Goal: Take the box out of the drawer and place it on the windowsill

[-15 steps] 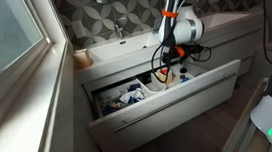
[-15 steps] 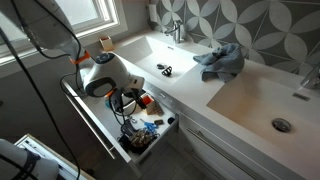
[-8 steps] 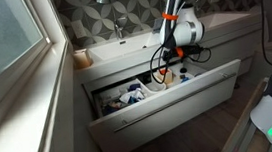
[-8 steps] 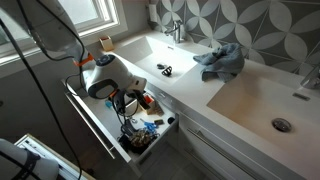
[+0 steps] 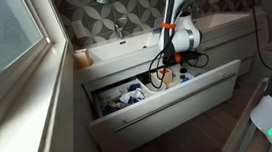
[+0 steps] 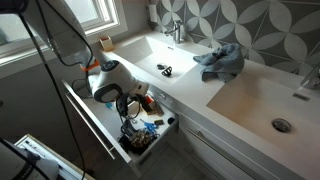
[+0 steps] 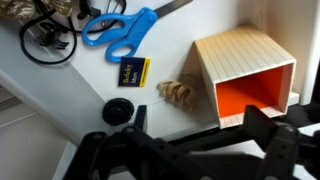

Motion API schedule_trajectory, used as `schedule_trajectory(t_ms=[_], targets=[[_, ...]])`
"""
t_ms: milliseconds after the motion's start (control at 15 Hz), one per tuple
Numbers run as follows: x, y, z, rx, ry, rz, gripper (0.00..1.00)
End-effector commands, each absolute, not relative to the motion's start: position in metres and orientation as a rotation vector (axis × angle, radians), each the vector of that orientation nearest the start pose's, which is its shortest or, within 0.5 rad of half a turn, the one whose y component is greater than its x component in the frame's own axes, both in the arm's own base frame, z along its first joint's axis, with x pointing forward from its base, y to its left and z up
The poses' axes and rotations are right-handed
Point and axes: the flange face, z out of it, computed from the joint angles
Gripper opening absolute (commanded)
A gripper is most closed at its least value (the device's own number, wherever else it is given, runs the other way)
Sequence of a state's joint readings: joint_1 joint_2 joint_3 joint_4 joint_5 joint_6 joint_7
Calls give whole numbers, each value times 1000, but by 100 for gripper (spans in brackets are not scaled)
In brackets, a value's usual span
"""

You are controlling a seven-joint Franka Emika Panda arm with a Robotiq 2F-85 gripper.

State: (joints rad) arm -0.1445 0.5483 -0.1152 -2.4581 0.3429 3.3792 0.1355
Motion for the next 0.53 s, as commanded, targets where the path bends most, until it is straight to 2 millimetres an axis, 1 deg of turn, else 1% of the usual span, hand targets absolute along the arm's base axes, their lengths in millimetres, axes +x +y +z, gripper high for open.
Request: schedule_trajectory(t_ms=[0,67,200,267,333,467], targets=[[467,-166,115,-2973,1141,-634,90],[469,-165,113,-2974,1140,-639,84],[472,-165,110,-2976,1137,-642,81],[473,-164,108,-2979,1130,-637,75],[474,-163,107,-2982,1122,-634,79],[475,-162,104,-2987,1115,-627,77]])
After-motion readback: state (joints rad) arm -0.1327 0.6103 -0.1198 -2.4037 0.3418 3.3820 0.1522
